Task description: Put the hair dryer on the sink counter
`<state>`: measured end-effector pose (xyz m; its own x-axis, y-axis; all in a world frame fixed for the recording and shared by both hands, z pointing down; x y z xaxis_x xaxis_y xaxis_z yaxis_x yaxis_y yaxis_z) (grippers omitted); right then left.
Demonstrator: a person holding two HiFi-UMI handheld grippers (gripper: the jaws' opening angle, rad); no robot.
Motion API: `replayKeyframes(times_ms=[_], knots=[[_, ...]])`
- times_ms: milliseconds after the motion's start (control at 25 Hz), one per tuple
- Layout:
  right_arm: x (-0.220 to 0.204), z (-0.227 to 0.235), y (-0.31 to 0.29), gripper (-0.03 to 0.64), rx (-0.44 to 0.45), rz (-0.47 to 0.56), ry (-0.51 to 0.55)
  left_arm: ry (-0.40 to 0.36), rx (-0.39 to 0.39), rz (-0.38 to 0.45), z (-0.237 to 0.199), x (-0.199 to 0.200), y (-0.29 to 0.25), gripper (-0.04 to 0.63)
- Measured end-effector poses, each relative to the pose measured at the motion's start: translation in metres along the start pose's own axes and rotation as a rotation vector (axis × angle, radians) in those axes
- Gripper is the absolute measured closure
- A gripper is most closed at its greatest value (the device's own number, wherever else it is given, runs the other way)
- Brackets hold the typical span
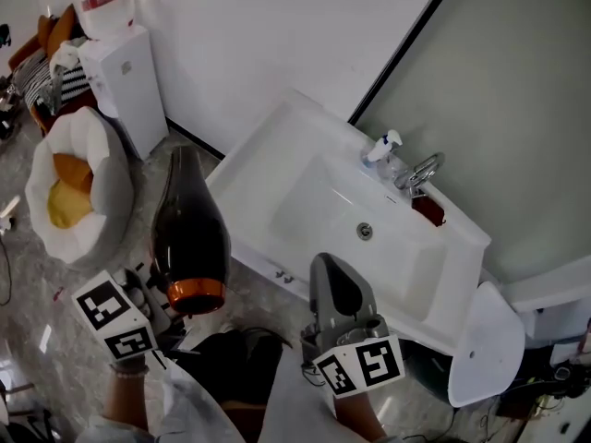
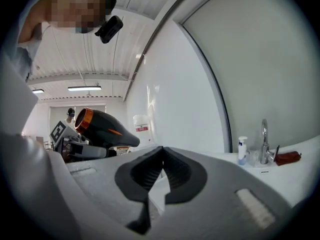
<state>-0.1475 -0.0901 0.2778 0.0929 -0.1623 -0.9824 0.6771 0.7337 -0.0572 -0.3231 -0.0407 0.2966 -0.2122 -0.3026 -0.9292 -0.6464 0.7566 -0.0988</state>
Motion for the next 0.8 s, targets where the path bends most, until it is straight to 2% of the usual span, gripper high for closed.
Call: replayKeyframes(times_ms=[200,400,800], knots=[[-0.004,0.005,0.002,0.62,-0.052,0.001,-0.007,0.004,-0.038,-0.022,-0.012,0.001,-0.011,0.43],[-0.005,0.018,0.006,0.62,-0.087,0.007,-0.009,-0.03,-0.061,-0.053,-0.019,0.003,-0.027,0.43],[-0.001,0.056,-0.01,0.62,-0.11,0.023,-0.02,-0.248,-0.094,-0.188,-0.053,0.025,-0.077,0.43]])
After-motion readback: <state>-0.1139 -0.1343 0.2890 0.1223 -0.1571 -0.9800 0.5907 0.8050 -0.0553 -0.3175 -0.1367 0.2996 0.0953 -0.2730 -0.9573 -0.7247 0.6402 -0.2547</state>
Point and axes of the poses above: the fingertips, and each gripper's own axes: y backward along the fingers, z to its right, x out of its top, the point moved 3 cm from there along y, backward along the fingers, and after that the axes turned 2 degrees about -y, right-handed, at the moved point
